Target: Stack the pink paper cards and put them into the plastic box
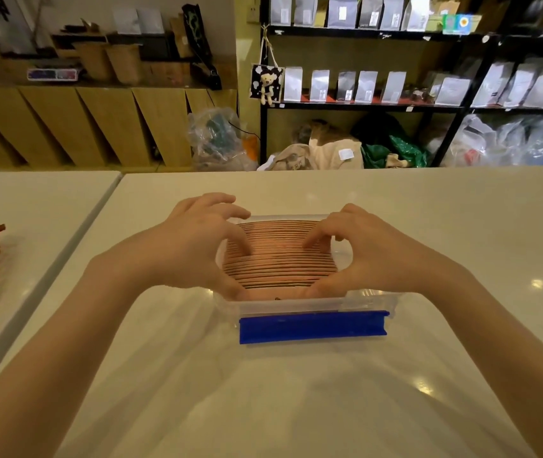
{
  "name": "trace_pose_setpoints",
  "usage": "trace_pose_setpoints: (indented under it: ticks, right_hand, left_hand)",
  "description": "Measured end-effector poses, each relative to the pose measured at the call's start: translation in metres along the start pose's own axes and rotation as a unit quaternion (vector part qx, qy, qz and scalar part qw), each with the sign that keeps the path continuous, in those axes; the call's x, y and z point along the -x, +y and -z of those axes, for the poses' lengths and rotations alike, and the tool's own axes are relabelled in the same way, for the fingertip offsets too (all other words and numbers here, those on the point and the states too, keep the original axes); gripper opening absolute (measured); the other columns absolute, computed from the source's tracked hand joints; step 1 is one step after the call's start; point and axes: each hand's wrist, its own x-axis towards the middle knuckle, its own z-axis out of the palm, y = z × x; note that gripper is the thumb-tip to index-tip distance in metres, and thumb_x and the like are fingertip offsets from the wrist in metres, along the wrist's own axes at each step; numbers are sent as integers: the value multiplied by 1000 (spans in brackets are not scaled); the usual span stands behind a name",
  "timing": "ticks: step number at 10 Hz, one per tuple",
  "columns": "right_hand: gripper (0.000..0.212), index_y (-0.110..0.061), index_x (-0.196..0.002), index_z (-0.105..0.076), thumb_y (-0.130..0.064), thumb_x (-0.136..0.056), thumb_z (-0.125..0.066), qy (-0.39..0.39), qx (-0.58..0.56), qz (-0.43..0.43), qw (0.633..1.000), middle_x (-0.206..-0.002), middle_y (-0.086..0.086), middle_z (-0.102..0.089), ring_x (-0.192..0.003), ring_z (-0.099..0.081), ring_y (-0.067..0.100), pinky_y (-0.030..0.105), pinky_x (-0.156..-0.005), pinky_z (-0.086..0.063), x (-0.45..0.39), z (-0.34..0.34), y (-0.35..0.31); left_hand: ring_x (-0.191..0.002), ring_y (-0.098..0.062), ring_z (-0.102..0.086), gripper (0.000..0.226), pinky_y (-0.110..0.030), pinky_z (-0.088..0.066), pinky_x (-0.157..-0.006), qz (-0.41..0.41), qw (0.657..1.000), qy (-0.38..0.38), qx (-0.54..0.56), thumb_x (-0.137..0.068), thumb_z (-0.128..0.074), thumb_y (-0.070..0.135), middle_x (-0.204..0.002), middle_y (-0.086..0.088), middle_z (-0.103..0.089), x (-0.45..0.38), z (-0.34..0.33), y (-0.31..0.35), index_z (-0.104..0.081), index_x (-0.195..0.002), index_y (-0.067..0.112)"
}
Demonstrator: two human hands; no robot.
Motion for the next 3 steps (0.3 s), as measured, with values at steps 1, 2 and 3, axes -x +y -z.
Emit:
trace_pose_setpoints:
  ticks: [1, 2, 3]
  right_hand:
    - [57, -35, -112, -54, -57, -61, -68, 4, 4, 8, 1000, -110, -9, -51, -100, -43, 10, 28, -89, -41, -1, -1, 0]
    - [49, -34, -110, -56, -51, -66, -68, 1, -7, 2, 1000, -105, -10, -49, -98, -45, 9, 24, -85, -41, 1, 0, -2]
    - [32, -28, -108, -58, -37, -78, -62, 64, -46, 18, 997, -97, -12, -53, -95, -49, 9, 11, -70, -35, 7, 10, -6]
  left_hand:
    - [-138, -14, -3, 57, -43, -3, -113, -2, 1000, 5, -3, -62, -69, 53, -147, 13, -24, -1, 2, -1, -52, -114, 40]
    - [-137, -12, -10, 52, -42, -8, -113, -4, 1000, -10, 9, -65, -67, 51, -144, 13, -30, 1, 3, -1, -51, -114, 40]
    - [-129, -7, -24, 40, -34, -26, -105, -16, 996, 49, 68, -71, -63, 47, -137, 13, -40, 4, 10, -4, -55, -109, 38]
